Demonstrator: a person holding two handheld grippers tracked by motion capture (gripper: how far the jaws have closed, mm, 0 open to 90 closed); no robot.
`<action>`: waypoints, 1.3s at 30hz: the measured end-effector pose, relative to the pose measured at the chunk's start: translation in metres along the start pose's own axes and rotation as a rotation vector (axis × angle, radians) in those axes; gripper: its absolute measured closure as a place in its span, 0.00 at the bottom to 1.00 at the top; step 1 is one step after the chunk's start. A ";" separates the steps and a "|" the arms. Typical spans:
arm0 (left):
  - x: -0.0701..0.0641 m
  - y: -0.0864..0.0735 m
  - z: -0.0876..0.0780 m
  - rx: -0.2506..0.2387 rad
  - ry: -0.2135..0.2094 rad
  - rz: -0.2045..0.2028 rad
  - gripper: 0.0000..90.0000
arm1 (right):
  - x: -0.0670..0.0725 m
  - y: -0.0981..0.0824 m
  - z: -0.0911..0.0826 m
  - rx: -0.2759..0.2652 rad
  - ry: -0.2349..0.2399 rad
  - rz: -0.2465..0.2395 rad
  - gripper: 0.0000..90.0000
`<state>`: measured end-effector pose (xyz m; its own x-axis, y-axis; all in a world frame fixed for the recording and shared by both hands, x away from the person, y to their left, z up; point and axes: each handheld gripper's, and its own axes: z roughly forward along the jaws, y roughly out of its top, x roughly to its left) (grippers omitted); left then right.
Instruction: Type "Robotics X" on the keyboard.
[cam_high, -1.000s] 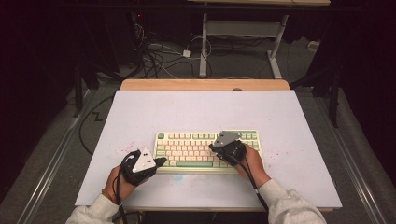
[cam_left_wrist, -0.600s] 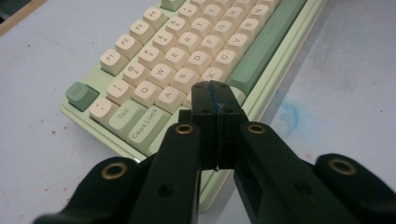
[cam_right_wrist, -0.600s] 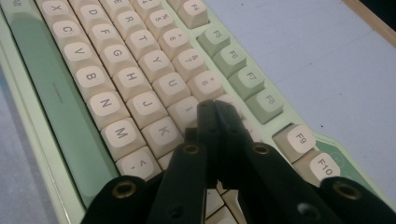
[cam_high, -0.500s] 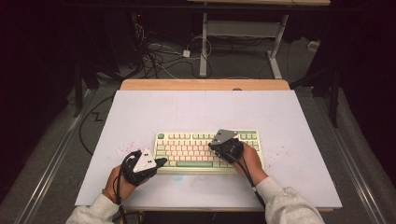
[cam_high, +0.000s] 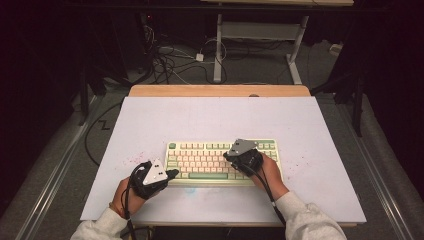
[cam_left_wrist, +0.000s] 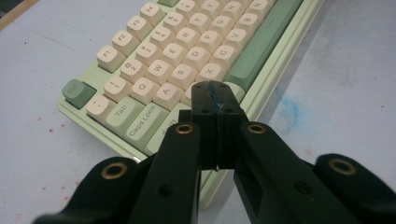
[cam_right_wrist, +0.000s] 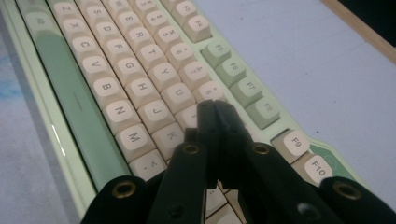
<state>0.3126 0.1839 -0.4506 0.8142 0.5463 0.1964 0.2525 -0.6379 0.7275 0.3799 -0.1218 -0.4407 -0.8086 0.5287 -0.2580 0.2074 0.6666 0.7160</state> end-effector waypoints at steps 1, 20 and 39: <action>0.000 0.000 0.000 0.002 0.001 0.000 0.97 | 0.000 -0.001 -0.001 -0.008 0.004 0.004 1.00; -0.003 0.003 0.001 -0.005 0.017 0.014 0.97 | 0.005 -0.010 -0.043 -0.092 -0.011 0.012 1.00; -0.001 0.024 0.007 -0.046 0.009 0.021 0.97 | 0.011 -0.026 -0.070 -0.125 -0.021 0.015 1.00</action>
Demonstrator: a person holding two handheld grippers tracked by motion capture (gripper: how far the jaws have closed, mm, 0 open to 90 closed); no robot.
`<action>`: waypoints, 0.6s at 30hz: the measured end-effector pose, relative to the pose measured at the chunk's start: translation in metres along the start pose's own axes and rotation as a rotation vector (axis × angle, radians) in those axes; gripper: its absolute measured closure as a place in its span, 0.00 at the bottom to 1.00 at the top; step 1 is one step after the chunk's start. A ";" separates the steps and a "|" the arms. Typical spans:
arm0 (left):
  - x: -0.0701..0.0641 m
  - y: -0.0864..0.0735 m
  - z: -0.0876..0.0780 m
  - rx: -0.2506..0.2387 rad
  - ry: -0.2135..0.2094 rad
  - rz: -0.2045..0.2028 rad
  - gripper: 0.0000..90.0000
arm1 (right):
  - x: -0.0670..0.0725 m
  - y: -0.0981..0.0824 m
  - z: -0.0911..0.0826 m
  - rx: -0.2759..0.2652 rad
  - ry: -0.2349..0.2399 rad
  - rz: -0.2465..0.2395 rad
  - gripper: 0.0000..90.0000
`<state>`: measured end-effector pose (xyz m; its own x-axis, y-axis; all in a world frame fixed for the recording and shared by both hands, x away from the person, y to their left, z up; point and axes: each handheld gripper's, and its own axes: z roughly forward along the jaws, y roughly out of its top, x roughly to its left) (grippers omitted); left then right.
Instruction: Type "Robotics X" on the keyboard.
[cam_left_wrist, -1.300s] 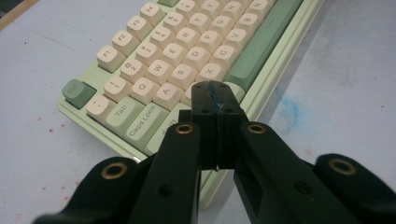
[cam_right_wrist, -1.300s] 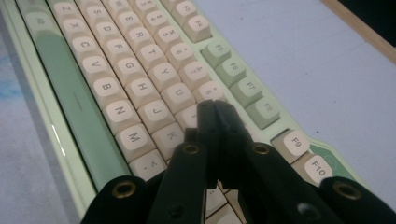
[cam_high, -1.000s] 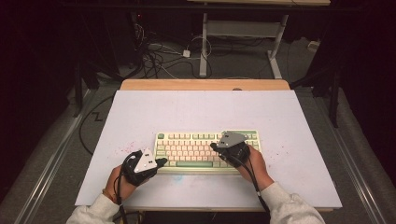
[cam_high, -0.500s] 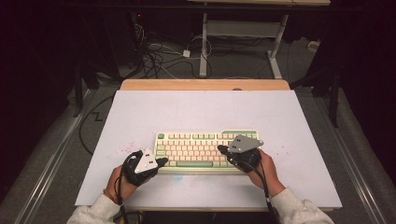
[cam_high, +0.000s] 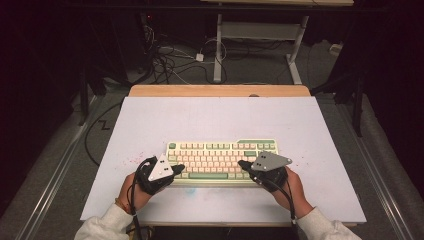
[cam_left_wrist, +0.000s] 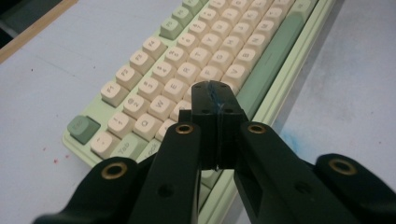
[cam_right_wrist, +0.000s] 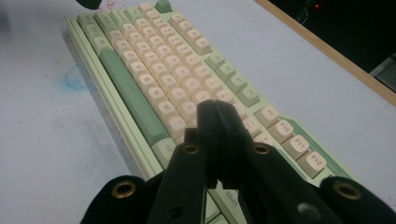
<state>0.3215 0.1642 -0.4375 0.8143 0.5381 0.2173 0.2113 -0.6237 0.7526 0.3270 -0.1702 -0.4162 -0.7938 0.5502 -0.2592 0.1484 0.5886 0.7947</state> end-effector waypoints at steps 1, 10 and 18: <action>0.001 0.003 0.001 0.004 -0.001 0.006 0.97 | 0.000 -0.001 -0.002 -0.003 -0.002 0.001 1.00; 0.003 0.019 0.013 0.014 -0.022 -0.003 0.97 | 0.000 -0.013 -0.015 0.009 -0.013 0.013 1.00; 0.004 0.030 0.023 0.034 -0.035 0.024 0.97 | 0.001 -0.021 -0.027 0.003 -0.031 0.026 1.00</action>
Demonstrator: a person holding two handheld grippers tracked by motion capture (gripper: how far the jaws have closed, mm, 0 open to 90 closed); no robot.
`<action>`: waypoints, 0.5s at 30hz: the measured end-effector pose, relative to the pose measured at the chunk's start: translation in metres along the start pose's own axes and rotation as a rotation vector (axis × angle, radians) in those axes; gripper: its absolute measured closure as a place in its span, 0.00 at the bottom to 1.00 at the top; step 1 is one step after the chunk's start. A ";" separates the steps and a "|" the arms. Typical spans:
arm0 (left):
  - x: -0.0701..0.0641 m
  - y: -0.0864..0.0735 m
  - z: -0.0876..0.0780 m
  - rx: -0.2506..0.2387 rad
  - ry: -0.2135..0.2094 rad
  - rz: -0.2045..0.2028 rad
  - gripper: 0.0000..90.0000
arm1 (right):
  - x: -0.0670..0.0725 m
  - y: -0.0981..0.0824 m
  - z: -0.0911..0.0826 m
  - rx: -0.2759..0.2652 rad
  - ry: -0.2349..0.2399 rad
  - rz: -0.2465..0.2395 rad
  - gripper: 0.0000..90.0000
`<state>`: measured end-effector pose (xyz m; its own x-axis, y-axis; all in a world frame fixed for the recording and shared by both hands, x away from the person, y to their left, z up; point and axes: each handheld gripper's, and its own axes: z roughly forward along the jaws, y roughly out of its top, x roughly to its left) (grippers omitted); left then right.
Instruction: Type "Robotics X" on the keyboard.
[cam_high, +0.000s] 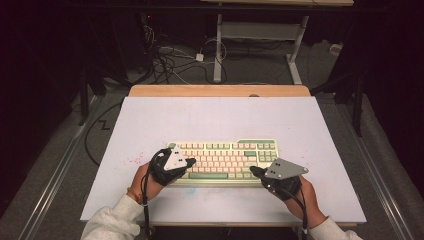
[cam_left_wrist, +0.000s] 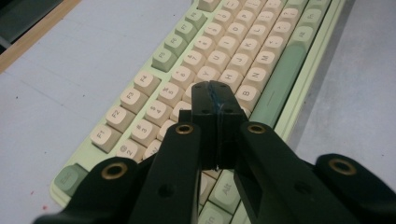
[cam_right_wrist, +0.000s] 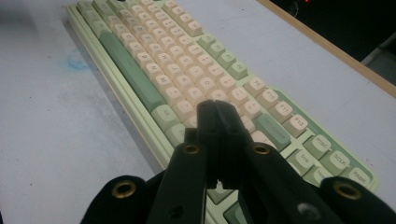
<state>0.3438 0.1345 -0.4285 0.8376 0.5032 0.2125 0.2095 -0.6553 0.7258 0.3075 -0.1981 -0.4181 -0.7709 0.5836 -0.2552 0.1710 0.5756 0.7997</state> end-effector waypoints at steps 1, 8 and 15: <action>0.000 0.001 0.002 0.003 -0.003 0.000 0.97 | 0.000 -0.001 -0.001 0.000 0.000 0.003 1.00; 0.001 0.009 0.012 0.025 -0.013 0.006 0.97 | 0.001 -0.005 -0.003 0.012 0.004 -0.003 1.00; 0.003 0.014 0.021 0.041 -0.016 0.005 0.97 | 0.001 -0.006 -0.002 0.015 0.009 -0.007 1.00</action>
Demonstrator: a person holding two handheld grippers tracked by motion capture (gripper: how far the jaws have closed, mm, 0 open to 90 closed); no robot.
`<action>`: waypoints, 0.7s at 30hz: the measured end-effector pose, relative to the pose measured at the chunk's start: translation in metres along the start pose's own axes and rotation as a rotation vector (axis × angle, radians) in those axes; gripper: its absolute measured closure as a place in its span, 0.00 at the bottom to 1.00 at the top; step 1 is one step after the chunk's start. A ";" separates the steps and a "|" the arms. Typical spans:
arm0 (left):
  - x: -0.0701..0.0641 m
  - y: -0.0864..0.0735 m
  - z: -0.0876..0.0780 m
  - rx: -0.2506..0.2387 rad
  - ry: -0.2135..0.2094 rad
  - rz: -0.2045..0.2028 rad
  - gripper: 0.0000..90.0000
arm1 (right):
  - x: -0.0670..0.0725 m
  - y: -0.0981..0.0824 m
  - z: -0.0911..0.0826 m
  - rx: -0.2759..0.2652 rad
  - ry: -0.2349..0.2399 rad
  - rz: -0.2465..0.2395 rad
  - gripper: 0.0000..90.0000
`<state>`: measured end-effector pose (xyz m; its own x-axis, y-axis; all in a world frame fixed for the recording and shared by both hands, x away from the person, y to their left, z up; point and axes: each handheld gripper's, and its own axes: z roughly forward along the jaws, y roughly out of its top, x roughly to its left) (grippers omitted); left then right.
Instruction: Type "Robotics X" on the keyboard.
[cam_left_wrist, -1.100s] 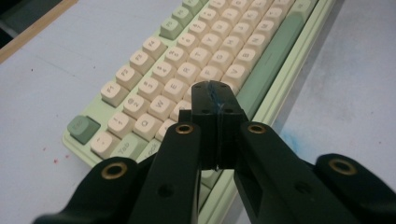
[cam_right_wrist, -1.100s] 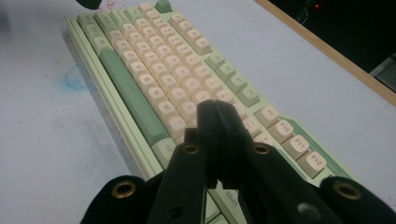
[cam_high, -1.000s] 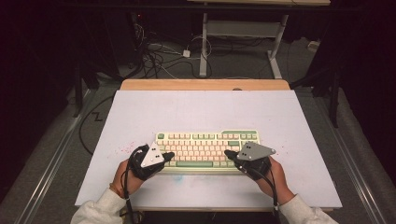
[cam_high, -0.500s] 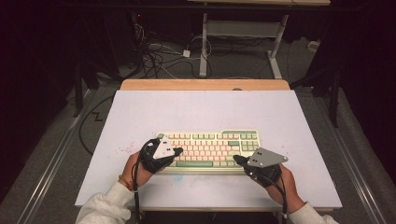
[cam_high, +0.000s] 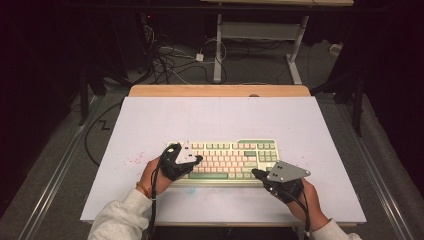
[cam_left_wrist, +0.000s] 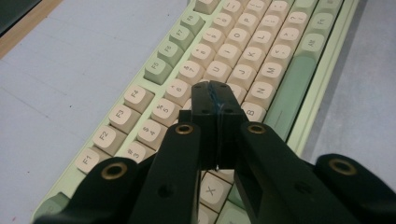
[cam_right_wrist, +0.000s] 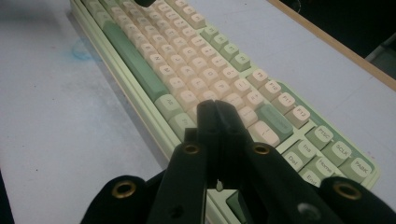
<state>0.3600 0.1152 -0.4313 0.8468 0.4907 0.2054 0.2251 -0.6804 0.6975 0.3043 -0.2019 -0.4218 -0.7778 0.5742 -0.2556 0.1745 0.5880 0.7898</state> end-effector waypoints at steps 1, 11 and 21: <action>0.000 0.000 0.001 -0.001 -0.001 -0.004 0.97 | -0.001 0.000 0.000 0.001 -0.001 -0.001 1.00; 0.003 0.006 0.014 0.015 -0.014 -0.009 0.97 | -0.002 -0.001 0.001 0.006 0.003 0.001 1.00; 0.006 0.008 0.022 0.040 -0.013 -0.008 0.97 | -0.003 -0.001 0.002 0.010 0.007 -0.001 1.00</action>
<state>0.3773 0.1003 -0.4401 0.8508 0.4893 0.1914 0.2504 -0.6978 0.6711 0.3072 -0.2030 -0.4228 -0.7823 0.5697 -0.2519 0.1803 0.5943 0.7838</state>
